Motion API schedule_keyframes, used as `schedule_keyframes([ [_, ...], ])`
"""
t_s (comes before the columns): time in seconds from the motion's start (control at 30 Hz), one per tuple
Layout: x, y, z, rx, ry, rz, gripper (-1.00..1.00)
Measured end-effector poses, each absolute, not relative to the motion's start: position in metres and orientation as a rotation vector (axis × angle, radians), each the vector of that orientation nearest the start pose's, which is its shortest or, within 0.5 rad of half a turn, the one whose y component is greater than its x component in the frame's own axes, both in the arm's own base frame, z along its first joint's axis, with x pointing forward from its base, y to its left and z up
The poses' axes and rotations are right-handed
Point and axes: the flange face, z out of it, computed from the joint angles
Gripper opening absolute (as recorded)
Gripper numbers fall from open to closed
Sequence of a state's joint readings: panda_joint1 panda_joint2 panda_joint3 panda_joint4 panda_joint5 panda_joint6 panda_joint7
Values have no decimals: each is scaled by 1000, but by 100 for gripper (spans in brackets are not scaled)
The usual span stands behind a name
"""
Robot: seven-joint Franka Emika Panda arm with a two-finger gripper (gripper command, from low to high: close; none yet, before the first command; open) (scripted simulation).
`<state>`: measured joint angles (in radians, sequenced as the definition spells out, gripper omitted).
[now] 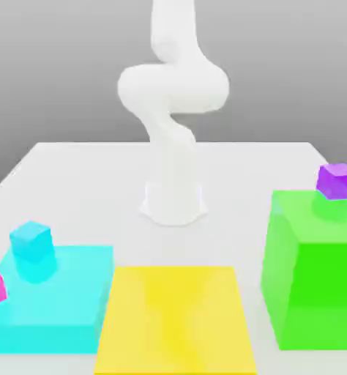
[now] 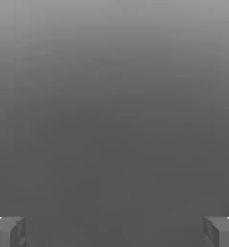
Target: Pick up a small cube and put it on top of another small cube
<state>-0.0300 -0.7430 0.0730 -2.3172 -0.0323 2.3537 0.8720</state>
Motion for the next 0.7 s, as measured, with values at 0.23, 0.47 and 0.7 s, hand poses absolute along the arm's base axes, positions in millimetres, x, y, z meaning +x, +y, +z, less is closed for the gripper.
schedule_keyframes([
  [0.23, 409, 154, 584, -2614, 915, -1106, 0],
  [0.47, 378, 279, 463, -2701, 593, -1043, 0],
  [0.7, 267, 371, 350, -2733, 199, -785, 0],
])
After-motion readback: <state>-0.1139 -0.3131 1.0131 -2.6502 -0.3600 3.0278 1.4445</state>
